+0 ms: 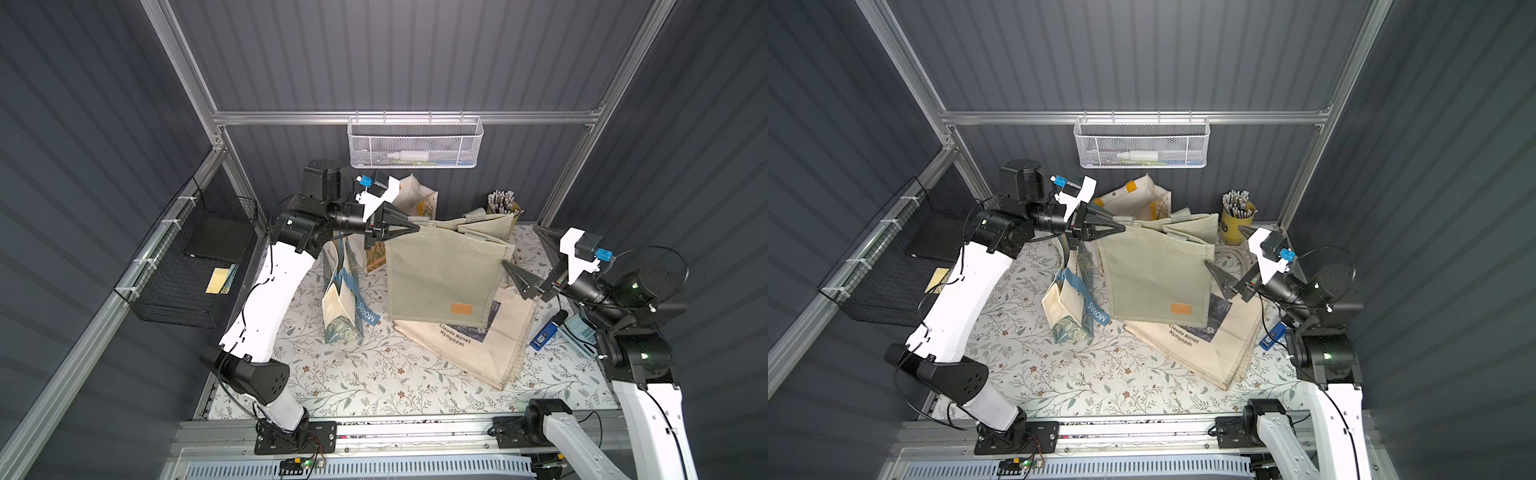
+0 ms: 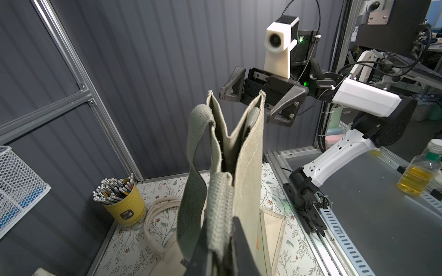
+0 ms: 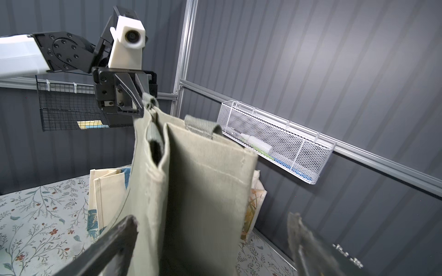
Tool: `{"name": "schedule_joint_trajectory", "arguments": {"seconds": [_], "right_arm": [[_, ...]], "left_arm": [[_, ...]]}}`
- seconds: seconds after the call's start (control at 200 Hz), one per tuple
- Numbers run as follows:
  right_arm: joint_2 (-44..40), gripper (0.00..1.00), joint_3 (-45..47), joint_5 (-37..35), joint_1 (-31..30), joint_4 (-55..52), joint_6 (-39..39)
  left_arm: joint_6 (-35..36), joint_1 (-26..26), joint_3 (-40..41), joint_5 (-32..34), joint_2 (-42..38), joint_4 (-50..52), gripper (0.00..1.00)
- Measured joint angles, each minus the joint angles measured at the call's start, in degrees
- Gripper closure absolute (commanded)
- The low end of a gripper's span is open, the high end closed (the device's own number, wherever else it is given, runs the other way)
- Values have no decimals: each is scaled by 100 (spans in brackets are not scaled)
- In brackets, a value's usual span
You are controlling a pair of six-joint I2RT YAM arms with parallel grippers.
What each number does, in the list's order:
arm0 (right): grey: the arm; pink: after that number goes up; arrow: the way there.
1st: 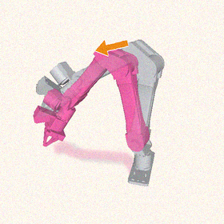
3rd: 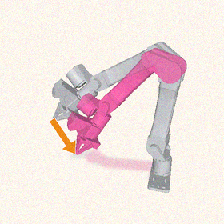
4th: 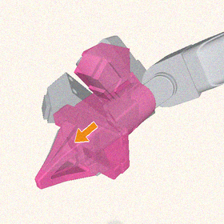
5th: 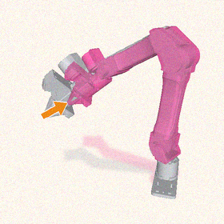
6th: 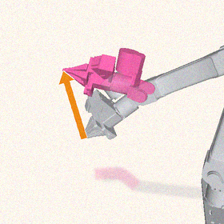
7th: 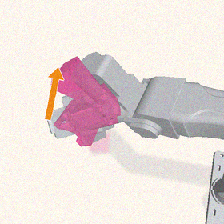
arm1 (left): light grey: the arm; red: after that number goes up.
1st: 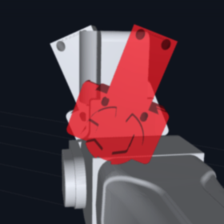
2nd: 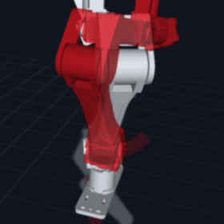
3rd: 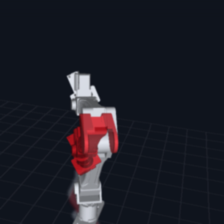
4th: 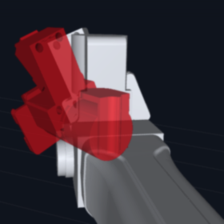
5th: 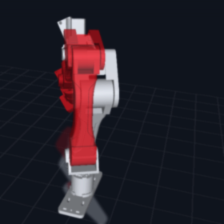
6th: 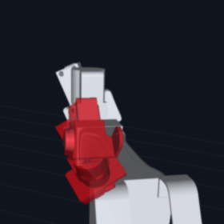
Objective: Put away the canvas bag
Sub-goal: Press the canvas bag.
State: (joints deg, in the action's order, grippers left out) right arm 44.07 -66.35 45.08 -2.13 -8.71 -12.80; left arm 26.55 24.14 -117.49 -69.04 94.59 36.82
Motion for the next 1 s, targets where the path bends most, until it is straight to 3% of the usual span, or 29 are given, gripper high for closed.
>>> {"name": "schedule_joint_trajectory", "arguments": {"seconds": [0.45, 0.64, 0.85, 1.001], "right_arm": [[337, 2, 61, 9, 0, -236, 59], [402, 3, 210, 280, 0, -363, 59], [496, 12, 468, 688, 0, -544, 81], [577, 30, 505, 951, 0, -568, 166]], "left_arm": [[1517, 660, 9, 918, -138, 1163, 100], [1849, 704, 9, 1086, -173, 1399, 100], [1934, 702, 9, 1106, -188, 1427, 100], [1932, 702, 4, 1104, -192, 1381, 100]]}}
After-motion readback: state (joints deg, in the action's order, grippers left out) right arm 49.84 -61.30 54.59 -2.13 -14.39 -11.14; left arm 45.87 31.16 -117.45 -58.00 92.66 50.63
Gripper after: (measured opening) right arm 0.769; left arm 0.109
